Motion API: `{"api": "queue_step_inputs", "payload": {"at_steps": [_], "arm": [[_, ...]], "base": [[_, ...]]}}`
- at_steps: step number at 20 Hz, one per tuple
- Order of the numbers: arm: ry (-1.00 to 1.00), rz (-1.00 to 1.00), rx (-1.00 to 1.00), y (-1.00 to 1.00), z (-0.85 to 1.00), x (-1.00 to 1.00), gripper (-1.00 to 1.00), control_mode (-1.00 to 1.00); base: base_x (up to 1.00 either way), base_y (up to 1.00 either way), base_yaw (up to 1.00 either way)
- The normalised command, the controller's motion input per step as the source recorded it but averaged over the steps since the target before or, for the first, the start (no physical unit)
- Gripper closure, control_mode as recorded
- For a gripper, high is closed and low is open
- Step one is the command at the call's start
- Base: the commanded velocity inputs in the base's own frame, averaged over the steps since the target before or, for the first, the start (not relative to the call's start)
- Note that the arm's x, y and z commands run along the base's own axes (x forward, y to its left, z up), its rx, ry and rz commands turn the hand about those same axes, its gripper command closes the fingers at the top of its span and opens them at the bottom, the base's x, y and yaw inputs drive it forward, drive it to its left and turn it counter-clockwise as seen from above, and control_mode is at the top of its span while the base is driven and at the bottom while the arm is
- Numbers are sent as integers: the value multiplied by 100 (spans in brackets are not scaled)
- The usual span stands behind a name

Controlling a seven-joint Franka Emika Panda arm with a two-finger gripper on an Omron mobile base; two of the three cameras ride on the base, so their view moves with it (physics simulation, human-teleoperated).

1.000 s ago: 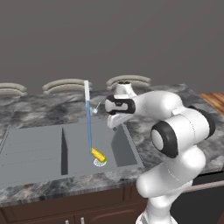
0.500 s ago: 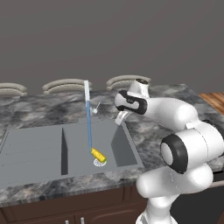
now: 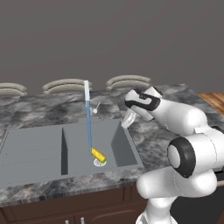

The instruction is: Turn on the sink faucet. Then move the corn from the counter to the sink. Turn off the sink. Move the vegetable from the sink to the pot next to the stove. Finally move the pot to the rear center burner.

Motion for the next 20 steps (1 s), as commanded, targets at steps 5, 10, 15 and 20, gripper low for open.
{"api": "queue_step_inputs", "payload": {"at_steps": [5,10,15,20], "arm": [[-12,16,22,1,13,10,-100,-100],[-13,15,21,0,32,15,-100,-100],[-9,11,19,1,24,17,-100,-100],[0,0,0,11,0,3,-100,-100]], "base": [[0,0,0],[0,0,0],[0,0,0],[0,0,0]]}}
